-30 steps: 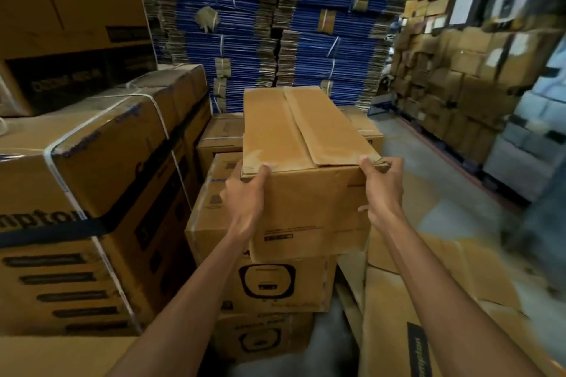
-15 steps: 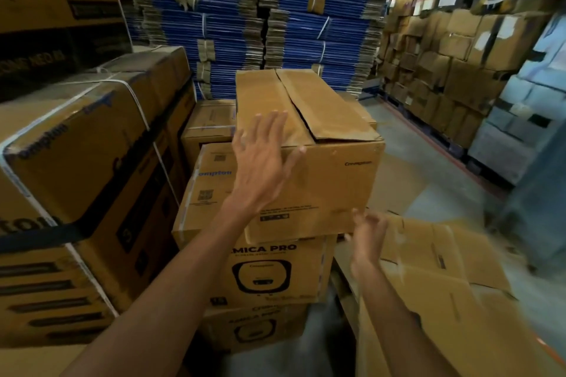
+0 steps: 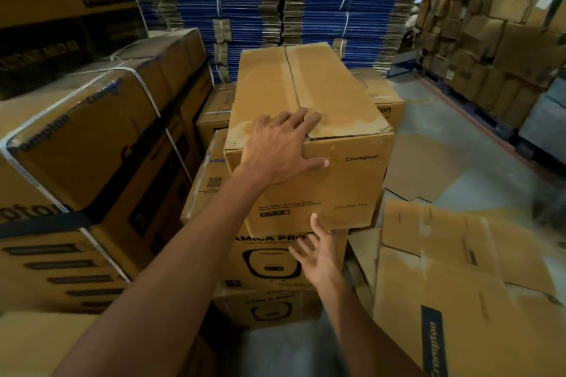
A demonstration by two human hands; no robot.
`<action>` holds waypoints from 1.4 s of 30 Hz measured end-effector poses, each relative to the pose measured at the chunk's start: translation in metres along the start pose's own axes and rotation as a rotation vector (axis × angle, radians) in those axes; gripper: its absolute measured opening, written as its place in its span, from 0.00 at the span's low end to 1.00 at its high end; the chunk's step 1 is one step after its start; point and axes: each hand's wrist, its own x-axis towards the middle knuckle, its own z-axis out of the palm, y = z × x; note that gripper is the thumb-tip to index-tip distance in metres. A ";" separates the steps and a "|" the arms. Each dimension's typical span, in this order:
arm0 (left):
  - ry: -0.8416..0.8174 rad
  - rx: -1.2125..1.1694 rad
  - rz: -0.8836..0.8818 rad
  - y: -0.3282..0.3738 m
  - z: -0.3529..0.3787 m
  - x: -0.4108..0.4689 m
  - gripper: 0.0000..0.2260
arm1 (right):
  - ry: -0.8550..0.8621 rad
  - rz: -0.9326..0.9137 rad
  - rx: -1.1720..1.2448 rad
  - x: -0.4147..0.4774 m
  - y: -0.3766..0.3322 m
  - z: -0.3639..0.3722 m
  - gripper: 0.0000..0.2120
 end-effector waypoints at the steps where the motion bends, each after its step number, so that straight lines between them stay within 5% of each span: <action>1: -0.001 -0.004 0.001 0.000 0.000 -0.001 0.42 | -0.015 -0.002 0.011 -0.001 0.001 0.000 0.35; 9: -0.032 0.013 0.044 -0.002 -0.005 -0.001 0.40 | -0.089 -0.006 0.175 -0.004 0.003 0.010 0.29; 16: -0.044 -0.087 0.026 -0.001 -0.034 0.022 0.39 | -0.050 -0.214 0.277 -0.010 -0.019 0.025 0.20; 23: 0.167 -0.407 -0.123 -0.011 -0.066 0.029 0.39 | -0.005 -0.582 0.234 -0.030 -0.092 0.056 0.43; 28: 0.313 -1.034 -0.272 -0.023 -0.039 0.014 0.37 | 0.005 -0.913 -0.073 -0.054 -0.152 0.073 0.33; 32: 0.445 -1.454 -0.417 -0.007 -0.001 -0.003 0.23 | 0.080 -1.132 -0.562 -0.082 -0.201 0.100 0.33; 42: 0.646 -2.137 -0.877 0.043 0.047 -0.024 0.21 | 0.106 -1.260 -1.413 -0.096 -0.218 0.183 0.33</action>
